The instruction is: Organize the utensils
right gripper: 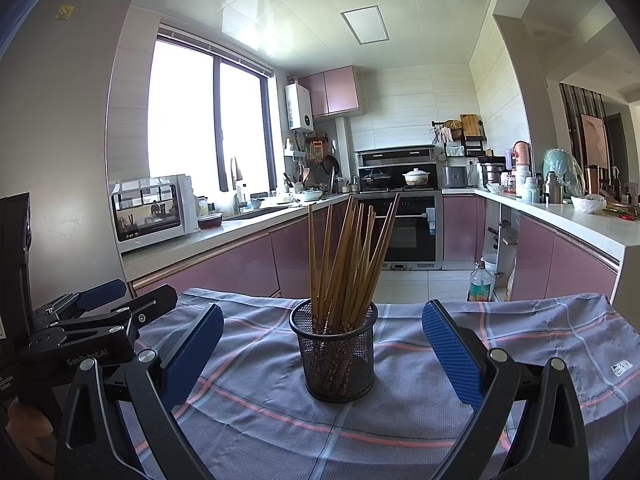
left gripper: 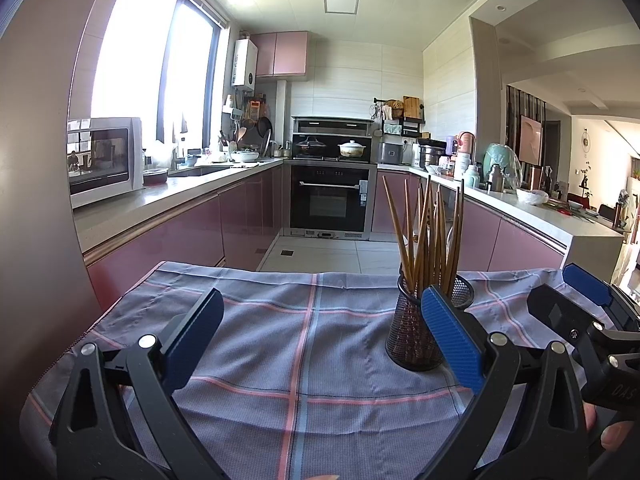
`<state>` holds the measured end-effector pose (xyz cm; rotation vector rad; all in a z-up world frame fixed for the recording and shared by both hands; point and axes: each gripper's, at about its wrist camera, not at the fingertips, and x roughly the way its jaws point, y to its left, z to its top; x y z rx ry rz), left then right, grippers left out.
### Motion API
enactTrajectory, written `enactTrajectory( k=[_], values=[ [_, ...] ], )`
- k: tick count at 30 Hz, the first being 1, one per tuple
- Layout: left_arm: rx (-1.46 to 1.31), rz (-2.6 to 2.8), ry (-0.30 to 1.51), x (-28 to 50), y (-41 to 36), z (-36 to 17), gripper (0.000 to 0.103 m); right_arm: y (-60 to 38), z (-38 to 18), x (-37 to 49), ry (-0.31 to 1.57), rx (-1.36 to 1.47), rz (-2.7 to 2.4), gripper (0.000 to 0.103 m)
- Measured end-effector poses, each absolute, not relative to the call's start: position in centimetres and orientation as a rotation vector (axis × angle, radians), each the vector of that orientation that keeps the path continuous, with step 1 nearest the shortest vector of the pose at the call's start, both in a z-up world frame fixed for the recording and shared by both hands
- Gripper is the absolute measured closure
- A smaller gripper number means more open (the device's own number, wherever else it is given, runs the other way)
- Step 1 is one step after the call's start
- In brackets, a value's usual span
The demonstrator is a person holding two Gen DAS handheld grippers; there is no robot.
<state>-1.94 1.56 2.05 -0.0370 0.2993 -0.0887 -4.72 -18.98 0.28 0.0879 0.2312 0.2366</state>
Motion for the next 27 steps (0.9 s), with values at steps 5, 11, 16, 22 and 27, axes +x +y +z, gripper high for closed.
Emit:
enactTrajectory(
  k=[5,11,16,22,27],
  values=[
    [-0.039,-0.09,0.3,-1.9,1.6,2.1,0.005,-19.0,0.3,-4.8,0.23,0.089,0.237,0.007],
    [-0.039,-0.087,0.305,-2.0,1.5,1.7,0.005,-19.0,0.3,-4.7,0.232,0.088,0.236,0.007],
    [-0.039,-0.084,0.305,-2.2,1.5,1.5,0.005,-19.0,0.3,-4.8,0.231,0.089,0.234,0.007],
    [-0.027,-0.084,0.31,-2.2,1.3,1.3,0.005,-19.2,0.0,-4.8,0.242,0.084,0.227,0.007],
    [-0.043,-0.073,0.396,-0.7,2.0,0.4,0.005,-20.7,-1.4,-3.5,0.354,0.031,0.152,0.007]
  ],
)
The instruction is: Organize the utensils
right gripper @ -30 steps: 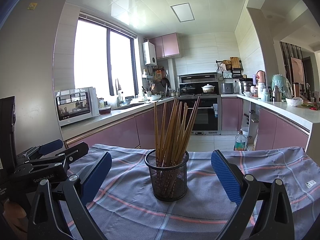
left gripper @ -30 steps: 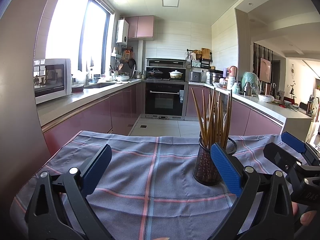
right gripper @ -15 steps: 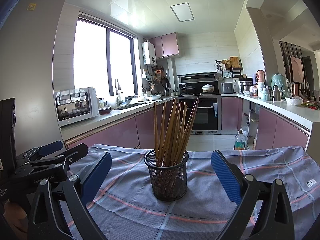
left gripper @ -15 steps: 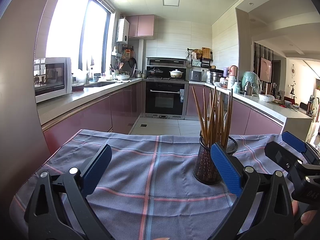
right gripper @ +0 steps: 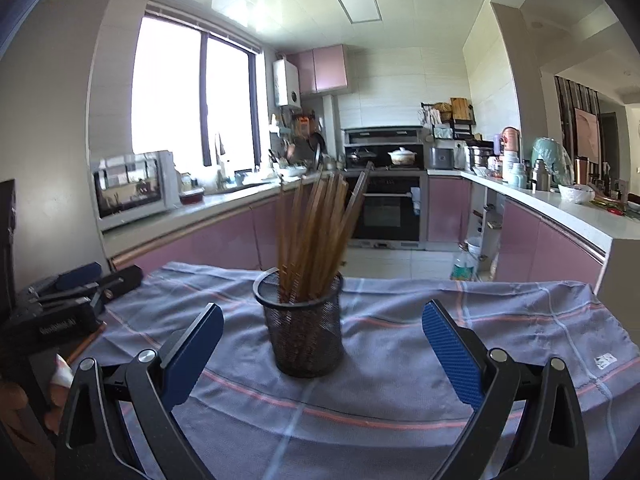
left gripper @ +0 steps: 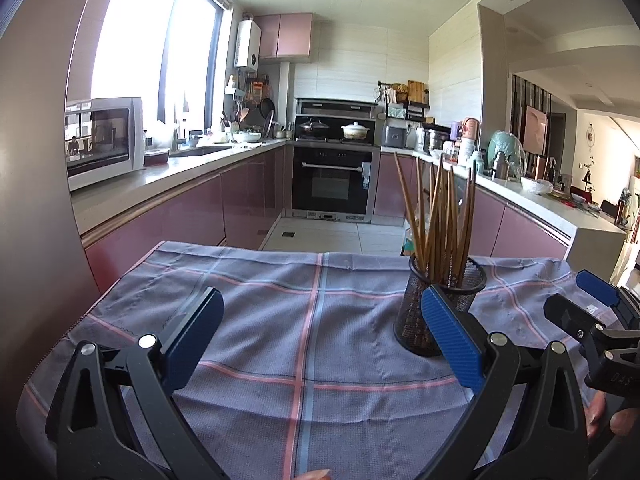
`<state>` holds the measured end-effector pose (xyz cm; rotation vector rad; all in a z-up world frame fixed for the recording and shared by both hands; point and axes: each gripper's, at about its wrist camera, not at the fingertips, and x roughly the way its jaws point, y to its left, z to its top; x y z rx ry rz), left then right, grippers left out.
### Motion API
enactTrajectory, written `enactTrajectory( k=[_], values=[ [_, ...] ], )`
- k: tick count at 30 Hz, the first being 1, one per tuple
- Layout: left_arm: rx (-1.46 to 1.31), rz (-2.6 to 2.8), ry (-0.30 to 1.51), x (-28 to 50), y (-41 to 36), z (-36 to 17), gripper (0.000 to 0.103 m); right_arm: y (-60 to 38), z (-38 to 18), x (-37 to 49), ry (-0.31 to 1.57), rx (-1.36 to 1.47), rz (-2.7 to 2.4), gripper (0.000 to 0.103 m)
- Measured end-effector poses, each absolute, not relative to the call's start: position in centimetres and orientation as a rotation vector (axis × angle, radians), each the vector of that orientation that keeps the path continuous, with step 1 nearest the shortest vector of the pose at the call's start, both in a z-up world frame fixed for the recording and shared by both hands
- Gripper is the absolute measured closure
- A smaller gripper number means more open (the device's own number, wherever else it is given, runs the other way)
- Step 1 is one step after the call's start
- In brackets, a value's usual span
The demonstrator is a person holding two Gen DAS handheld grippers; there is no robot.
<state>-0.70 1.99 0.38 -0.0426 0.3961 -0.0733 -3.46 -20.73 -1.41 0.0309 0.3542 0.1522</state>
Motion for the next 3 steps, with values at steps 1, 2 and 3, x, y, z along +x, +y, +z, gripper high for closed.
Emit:
enactTrajectory(
  k=[1,2,3],
  values=[
    [-0.036,-0.06,0.425,-0.2,2.2,-0.1,0.005,-21.5,-2.0,-2.8,0.399,0.022,0.134,0.007],
    [-0.033,-0.053,0.451,0.3,2.6,-0.5,0.005,-22.3,-2.6,-2.0,0.454,0.016,0.11,0.007],
    [-0.029,-0.044,0.479,0.8,3.0,-1.0,0.005,-23.5,-3.4,-1.1,0.518,0.009,0.07,0.007]
  ],
)
